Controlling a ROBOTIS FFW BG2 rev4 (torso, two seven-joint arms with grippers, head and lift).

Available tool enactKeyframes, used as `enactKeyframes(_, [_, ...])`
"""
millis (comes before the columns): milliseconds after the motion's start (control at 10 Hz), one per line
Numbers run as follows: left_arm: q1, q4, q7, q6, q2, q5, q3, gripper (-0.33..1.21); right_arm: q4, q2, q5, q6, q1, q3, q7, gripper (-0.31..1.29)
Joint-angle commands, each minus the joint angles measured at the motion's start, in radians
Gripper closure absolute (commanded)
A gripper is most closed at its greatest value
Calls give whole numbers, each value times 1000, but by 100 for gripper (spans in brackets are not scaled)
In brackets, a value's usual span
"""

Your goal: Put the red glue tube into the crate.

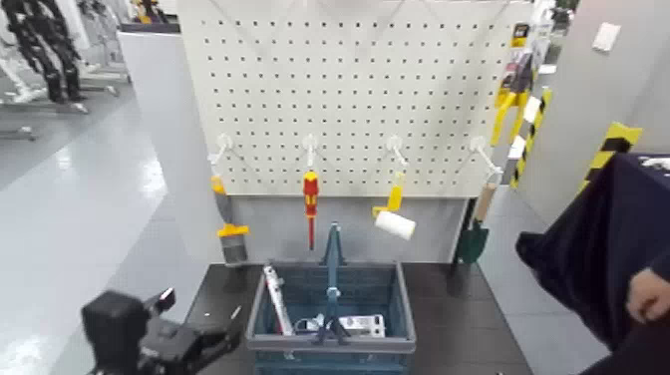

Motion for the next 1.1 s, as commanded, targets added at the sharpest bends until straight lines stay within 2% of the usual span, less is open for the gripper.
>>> enactKeyframes(100, [115, -31, 39, -86, -52, -38, -3, 2, -7, -3, 8, -2, 9, -3, -6, 18])
enactKeyframes(200, [143, -31, 39, -115, -70, -40, 12, 5, -10, -1, 8, -2, 12, -4, -6, 18])
enactKeyframes(500, [180, -26, 52, -181, -64, -41, 6, 8, -15, -1, 16, -2, 17, -4, -12, 18])
enactKeyframes(600, [203, -20, 90, -221, -64, -38, 0, 8, -16, -1, 19, -4, 20, -6, -13, 18])
enactKeyframes(900, [201, -11, 90, -224, -58, -29, -9, 9, -12, 0, 19, -24, 24, -4, -24, 18])
enactKeyframes(1000, [203, -11, 95, -221, -61, -27, -12, 9, -22, 0, 33, -10, 32, 5, -64, 18])
enactKeyframes(1100, [203, -11, 96, -221, -60, -27, -12, 9, -53, 3, 80, 25, 43, 3, -83, 16])
